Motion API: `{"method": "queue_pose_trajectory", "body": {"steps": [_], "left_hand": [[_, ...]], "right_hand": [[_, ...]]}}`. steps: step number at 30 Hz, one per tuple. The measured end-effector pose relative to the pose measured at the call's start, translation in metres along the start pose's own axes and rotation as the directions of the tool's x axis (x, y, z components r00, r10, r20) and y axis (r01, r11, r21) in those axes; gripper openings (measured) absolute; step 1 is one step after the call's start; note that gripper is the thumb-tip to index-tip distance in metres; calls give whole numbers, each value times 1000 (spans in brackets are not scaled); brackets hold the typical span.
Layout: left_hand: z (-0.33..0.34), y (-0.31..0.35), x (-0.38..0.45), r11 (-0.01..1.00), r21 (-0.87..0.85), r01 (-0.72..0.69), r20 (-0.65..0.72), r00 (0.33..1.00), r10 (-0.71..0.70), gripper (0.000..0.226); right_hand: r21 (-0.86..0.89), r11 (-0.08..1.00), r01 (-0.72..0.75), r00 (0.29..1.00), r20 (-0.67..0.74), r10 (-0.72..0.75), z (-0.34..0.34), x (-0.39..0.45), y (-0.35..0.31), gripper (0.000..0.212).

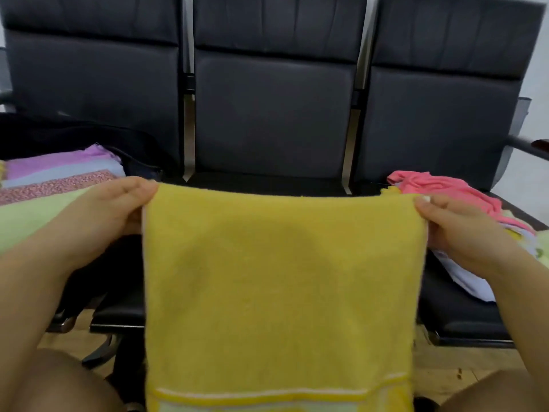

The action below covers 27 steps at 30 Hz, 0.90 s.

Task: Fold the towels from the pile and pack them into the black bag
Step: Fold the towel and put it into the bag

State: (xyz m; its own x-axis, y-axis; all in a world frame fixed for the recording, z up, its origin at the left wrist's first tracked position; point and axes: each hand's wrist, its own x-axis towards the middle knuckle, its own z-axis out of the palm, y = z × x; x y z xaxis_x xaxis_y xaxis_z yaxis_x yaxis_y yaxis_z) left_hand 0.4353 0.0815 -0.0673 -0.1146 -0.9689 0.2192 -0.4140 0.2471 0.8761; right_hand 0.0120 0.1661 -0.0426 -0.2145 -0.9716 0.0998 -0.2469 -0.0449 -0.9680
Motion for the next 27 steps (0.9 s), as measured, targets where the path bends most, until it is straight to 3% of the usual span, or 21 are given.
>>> {"method": "queue_pose_trajectory", "body": {"steps": [3, 5, 8, 12, 16, 17, 19, 21, 24, 26, 27], "left_hand": [[17, 3, 9, 961, 276, -7, -67, 997, 27, 27], [26, 4, 16, 927, 374, 21, -88, 996, 13, 27], [37, 2, 33, 947, 309, 93, -120, 991, -58, 33], [55, -11, 58, 989, -21, 146, -181, 972, -148, 21], [74, -31, 88, 996, -4, 91, -219, 972, -90, 18], [81, -33, 93, 996, 47, 78, -149, 986, -70, 27], [96, -35, 95, 986, 144, 81, 102, 990, -96, 72], [112, -32, 91, 939, 320, 126, 274, 936, -219, 100], [126, -32, 82, 714, 697, 65, 393, 798, -457, 99], [130, -36, 79, 555, 831, -27, 422, 680, -599, 98], [133, -38, 79, 517, 854, -55, 421, 655, -627, 100]], "right_hand": [[-479, 873, 96, 982, -95, -161, -3, 13, 20, 31], [-610, 789, 76, 970, -139, -200, -2, 22, 24, 29], [-636, 771, 44, 958, -191, -212, 3, 39, 30, 25], [-485, 874, 25, 940, -286, -186, 15, 66, 46, 21], [-522, 852, 40, 934, -284, -218, 29, 92, 58, 31], [-511, 858, 58, 958, -213, -191, 34, 95, 62, 43], [-436, 898, 61, 997, -21, -78, 45, 98, 69, 80], [-488, 873, -1, 991, 117, 66, 57, 95, 69, 107], [-779, 625, -54, 911, 217, 350, 63, 92, 75, 108], [-917, 398, -8, 787, 240, 569, 66, 92, 83, 100], [-940, 341, 18, 747, 240, 620, 68, 92, 87, 99]]}}
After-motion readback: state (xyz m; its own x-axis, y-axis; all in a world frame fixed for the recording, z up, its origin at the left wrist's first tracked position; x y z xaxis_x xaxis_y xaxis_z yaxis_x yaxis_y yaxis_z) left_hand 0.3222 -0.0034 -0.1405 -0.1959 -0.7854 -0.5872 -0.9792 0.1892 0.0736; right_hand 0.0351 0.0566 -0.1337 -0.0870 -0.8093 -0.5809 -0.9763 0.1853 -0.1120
